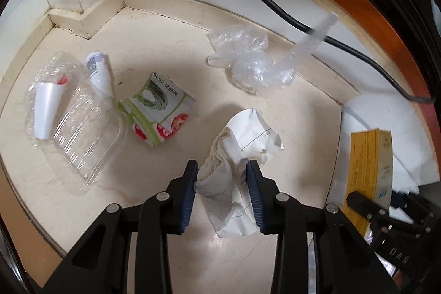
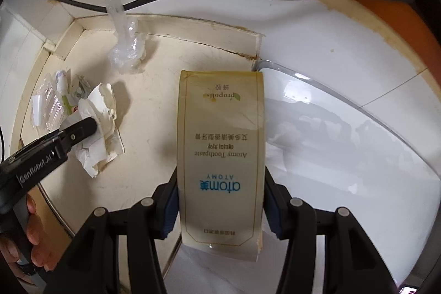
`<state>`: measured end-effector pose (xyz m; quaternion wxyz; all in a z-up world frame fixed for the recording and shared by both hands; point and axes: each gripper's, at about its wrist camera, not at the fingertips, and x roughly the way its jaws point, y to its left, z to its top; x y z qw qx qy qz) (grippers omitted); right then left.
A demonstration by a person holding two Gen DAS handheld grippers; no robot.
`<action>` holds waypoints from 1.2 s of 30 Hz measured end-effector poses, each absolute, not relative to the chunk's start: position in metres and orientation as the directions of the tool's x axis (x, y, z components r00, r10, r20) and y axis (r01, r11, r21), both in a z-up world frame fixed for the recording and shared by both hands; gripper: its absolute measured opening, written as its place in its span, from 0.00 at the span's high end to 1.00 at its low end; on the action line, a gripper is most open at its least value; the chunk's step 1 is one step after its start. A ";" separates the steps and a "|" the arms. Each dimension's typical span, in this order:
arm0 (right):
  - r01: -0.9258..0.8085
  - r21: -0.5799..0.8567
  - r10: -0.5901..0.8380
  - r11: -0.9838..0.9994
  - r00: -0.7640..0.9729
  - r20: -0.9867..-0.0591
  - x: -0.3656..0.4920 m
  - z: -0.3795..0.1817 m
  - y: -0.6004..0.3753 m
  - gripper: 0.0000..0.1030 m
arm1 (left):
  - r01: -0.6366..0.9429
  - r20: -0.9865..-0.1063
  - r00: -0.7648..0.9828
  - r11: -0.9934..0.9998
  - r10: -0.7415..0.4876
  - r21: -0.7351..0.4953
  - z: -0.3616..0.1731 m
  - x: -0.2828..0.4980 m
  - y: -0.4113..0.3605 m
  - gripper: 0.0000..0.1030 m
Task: Collect trash
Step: 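Grasp the white tissue with the left gripper while the right gripper holds the box, then lift the tissue and toothpaste box off the counter with both grippers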
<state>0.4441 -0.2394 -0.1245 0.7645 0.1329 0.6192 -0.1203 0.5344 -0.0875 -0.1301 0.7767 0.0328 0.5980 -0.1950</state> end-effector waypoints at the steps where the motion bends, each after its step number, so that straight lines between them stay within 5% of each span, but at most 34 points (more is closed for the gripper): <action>1: 0.342 0.052 -0.021 0.938 0.205 -0.978 0.442 -0.122 -0.240 0.49 | 0.344 -0.942 0.212 0.922 -0.259 -0.177 -0.128 0.531 -0.084 0.67; 15: 0.207 0.050 -0.003 0.977 0.248 -0.969 0.429 -0.088 -0.200 0.49 | 0.372 -0.938 0.223 0.912 -0.267 -0.171 -0.106 0.462 -0.062 0.67; 36: 0.062 0.242 0.205 0.968 0.355 -0.912 0.268 -0.032 -0.209 0.49 | 0.332 -0.874 0.354 0.918 -0.332 -0.214 0.025 0.272 -0.029 0.67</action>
